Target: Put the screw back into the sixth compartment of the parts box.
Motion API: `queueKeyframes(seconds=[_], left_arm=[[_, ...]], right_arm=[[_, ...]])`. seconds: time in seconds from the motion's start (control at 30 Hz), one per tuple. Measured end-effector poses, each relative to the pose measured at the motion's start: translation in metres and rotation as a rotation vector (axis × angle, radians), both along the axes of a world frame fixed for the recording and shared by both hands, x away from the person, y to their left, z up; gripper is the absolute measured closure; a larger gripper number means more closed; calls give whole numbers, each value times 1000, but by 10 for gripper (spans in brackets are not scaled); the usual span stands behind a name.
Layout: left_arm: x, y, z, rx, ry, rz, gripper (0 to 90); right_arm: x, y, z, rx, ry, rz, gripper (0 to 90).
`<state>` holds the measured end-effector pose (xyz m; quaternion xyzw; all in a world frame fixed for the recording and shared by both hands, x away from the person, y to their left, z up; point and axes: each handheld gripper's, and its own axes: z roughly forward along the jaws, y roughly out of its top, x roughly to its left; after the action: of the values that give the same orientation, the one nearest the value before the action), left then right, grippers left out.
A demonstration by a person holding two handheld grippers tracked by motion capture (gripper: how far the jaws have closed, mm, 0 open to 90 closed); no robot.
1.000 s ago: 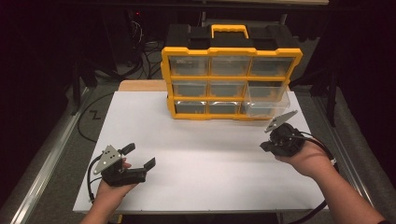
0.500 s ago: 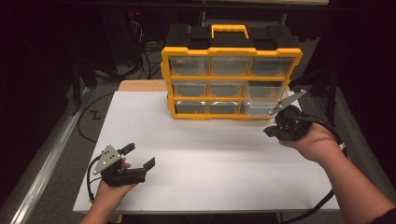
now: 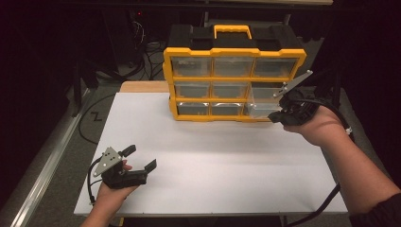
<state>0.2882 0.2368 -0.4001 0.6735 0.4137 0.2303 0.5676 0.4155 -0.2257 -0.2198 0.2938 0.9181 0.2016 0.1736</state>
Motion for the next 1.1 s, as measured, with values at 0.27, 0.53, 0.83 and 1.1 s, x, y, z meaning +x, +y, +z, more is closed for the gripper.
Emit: queueKeyframes(seconds=[0.27, 0.53, 0.83, 1.1], left_arm=[[0, 1, 0, -1, 2, 0, 45], [0, 1, 0, -2, 2, -2, 45], [-1, 2, 0, -9, -1, 1, 45], [0, 3, 0, -11, -2, 2, 45]], right_arm=[[12, 6, 11, -2, -20, -10, 899], [25, 12, 17, -16, -29, -19, 899], [40, 16, 17, -7, -36, -35, 899], [53, 15, 11, -39, -37, -57, 899]])
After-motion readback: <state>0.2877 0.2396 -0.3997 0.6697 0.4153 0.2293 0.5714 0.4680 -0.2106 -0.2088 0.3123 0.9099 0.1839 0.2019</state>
